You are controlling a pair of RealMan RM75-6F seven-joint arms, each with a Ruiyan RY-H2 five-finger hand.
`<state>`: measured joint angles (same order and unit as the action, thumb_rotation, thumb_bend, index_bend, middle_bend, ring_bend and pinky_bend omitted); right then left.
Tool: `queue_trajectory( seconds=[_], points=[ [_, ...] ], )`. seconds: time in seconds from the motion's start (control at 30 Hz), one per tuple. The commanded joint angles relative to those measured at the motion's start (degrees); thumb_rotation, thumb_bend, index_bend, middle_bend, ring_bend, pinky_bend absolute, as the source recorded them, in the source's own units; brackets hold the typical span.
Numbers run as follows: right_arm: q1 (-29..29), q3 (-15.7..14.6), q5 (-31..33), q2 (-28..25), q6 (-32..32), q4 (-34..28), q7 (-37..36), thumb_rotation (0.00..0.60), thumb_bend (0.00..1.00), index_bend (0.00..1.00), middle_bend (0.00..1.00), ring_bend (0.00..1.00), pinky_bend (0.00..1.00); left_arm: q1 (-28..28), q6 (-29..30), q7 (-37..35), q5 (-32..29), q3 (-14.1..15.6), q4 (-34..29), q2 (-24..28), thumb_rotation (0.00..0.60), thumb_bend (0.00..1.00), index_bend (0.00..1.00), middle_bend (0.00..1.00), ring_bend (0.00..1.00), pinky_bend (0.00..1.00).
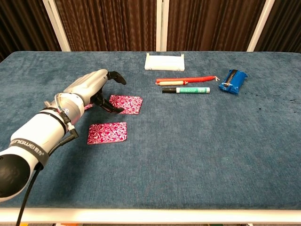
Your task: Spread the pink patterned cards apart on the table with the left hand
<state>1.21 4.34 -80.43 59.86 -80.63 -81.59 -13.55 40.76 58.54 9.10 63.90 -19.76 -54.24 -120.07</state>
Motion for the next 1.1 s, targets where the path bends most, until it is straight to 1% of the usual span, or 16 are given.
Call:
queue_trajectory(
  seconds=[0.03,0.13,0.3,0.53,0.63,0.7,0.87,0.97,1.1],
  points=[
    [-0.09,0.05,0.04,-0.05,-0.16,0.01,-0.05,0.600,0.21,0.00,0.00,0.00,0.00,-0.30,0.35,0.45,-0.14,0.03,-0.80,0.62,0.600,0.19,0.25,0.16,0.08,0.09],
    [-0.15,0.17,0.24,-0.06,-0.18,0.14,-0.32,0.600,0.21,0.00,0.00,0.00,0.00,-0.68,1.53,1.34,0.30,0.10,-2.64,2.05,0.600,0.19,0.25,0.17,0.08,0.09],
    [-0.10,0.08,0.20,0.37,0.11,0.74,-0.74,0.600,0.21,0.00,0.00,0.00,0.00,-2.62,4.94,3.24,1.26,0.65,-7.57,5.98,0.600,0.19,0.25,0.19,0.08,0.09],
    [0.09,-0.10,-0.98,0.83,-0.41,0.65,-0.53,0.600,0.21,0.00,0.00,0.00,0.00,-7.36,9.93,5.51,3.35,3.34,-16.20,14.25,0.600,0.19,0.25,0.20,0.08,0.09],
    [0.07,-0.22,-1.71,0.97,-1.05,0.36,-0.17,0.600,0.21,0.00,0.00,0.00,0.00,-10.33,12.26,5.65,4.91,5.62,-20.64,18.94,0.600,0.18,0.25,0.20,0.08,0.09],
    [0.06,-0.40,-2.25,1.09,-1.39,0.09,0.04,0.600,0.21,0.00,0.00,0.00,0.00,-12.60,14.04,5.90,6.72,7.90,-23.90,22.76,0.600,0.18,0.25,0.20,0.08,0.09],
    [0.00,-0.86,-4.00,1.23,-2.65,-0.98,0.90,0.600,0.21,0.00,0.00,0.00,0.00,-18.05,19.29,5.74,12.48,13.89,-29.70,31.67,0.600,0.16,0.25,0.20,0.08,0.09],
    [-0.04,-0.97,-4.90,1.24,-3.54,-1.76,1.39,0.600,0.21,0.00,0.00,0.00,0.00,-21.51,22.63,6.28,14.33,16.70,-32.59,36.22,0.600,0.16,0.25,0.20,0.08,0.10],
    [0.11,-1.08,-5.41,1.55,-3.81,-2.49,2.29,0.600,0.21,0.00,0.00,0.00,0.00,-25.98,27.58,7.86,15.51,19.09,-34.82,39.91,0.600,0.16,0.25,0.20,0.08,0.10]
  ],
)
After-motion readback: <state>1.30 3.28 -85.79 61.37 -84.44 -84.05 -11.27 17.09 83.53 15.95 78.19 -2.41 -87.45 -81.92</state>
